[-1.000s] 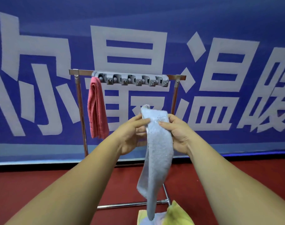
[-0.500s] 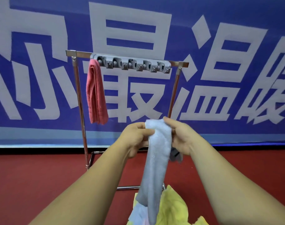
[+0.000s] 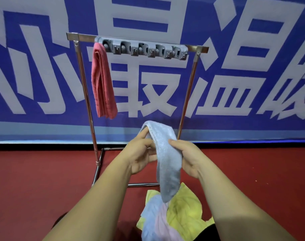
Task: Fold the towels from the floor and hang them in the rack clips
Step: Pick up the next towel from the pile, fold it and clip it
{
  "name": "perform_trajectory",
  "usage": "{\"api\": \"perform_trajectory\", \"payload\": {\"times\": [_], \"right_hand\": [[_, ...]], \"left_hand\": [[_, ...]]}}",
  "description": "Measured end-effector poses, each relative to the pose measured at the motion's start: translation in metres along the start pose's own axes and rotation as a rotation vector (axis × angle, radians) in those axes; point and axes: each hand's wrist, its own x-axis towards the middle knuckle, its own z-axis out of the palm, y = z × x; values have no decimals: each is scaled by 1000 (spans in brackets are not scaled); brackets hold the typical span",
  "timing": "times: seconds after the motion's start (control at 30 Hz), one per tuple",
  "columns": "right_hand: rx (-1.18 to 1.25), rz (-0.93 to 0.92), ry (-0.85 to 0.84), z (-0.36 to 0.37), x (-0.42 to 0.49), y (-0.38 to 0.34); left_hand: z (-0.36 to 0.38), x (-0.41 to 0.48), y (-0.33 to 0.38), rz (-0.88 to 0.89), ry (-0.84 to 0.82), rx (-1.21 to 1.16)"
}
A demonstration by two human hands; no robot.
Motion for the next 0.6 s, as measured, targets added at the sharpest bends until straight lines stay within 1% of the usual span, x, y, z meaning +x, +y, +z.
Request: {"api": "perform_trajectory", "payload": {"times": [0.07, 0.2, 0.33, 0.37, 0.43, 0.53, 0.6], "right_hand": [[20, -8, -46, 0, -1, 7], [54, -124, 9, 2, -4, 3], [75, -177, 33, 6, -8, 0], [46, -185, 58, 8, -9, 2], [-103, -208, 147, 9, -12, 8], [-338, -314, 313, 9, -12, 20], [-423, -379, 300, 12, -14, 23]], "left_hand": [[-1, 0, -1, 35, 3, -49], [-4, 3, -5, 95, 50, 16], [0, 3, -7, 144, 54, -1], [1, 4, -9, 158, 63, -8], [2, 7, -13, 191, 91, -2], [-2, 16, -25, 225, 158, 52], [-4, 22, -32, 234, 218, 107]]}}
